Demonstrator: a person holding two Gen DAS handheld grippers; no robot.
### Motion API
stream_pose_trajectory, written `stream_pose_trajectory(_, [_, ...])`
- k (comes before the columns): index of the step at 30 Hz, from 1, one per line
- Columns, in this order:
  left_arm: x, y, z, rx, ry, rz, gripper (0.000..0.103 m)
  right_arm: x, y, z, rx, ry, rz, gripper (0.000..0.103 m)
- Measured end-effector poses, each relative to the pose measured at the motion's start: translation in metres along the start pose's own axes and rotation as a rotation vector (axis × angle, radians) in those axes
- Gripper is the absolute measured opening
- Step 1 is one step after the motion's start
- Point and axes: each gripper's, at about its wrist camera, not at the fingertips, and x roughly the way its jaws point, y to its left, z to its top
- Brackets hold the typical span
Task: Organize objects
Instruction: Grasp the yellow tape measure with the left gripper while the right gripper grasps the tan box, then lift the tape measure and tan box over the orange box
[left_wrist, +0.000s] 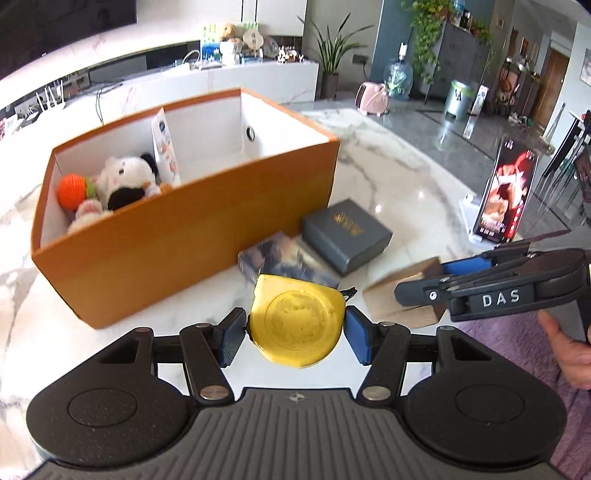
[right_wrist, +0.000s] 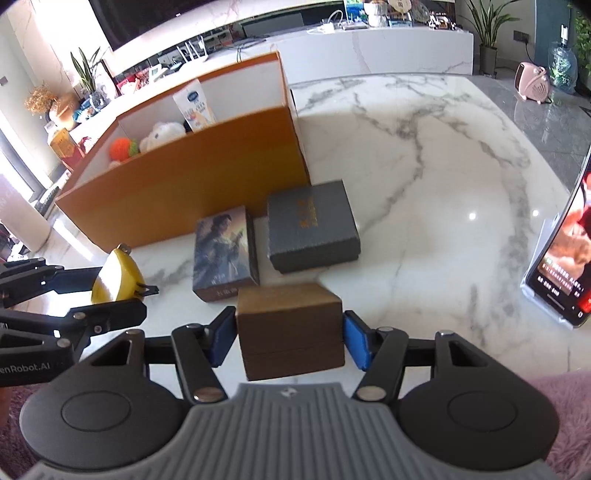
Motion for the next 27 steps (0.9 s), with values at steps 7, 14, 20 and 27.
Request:
stream_pose_trajectory(7, [-0.024,-0.004,0.025,0.024,-0.076,-0.007,0.067,-0.022,0.015,0.016,-0.028,-0.063,0.040,0.063])
stream_pose_trajectory(14, [-0.036,0.005,0.051,0.024,-0.127,-0.007,0.067,-0.036,0.031,0.044,-0.063,-0.118,0.075,0.063])
stream_pose_trajectory(20, [-0.041,0.018,0.076,0.019,-0.167,0.015,0.067,-0.042,0.045,0.076,-0.085,-0.187,0.091,0.062])
stream_pose_trajectory(27, [-0.032,0.036,0.100,0.011,-0.183,0.041,0.067,-0.030,0.058,0.116,-0.118,-0.221,0.070,0.062])
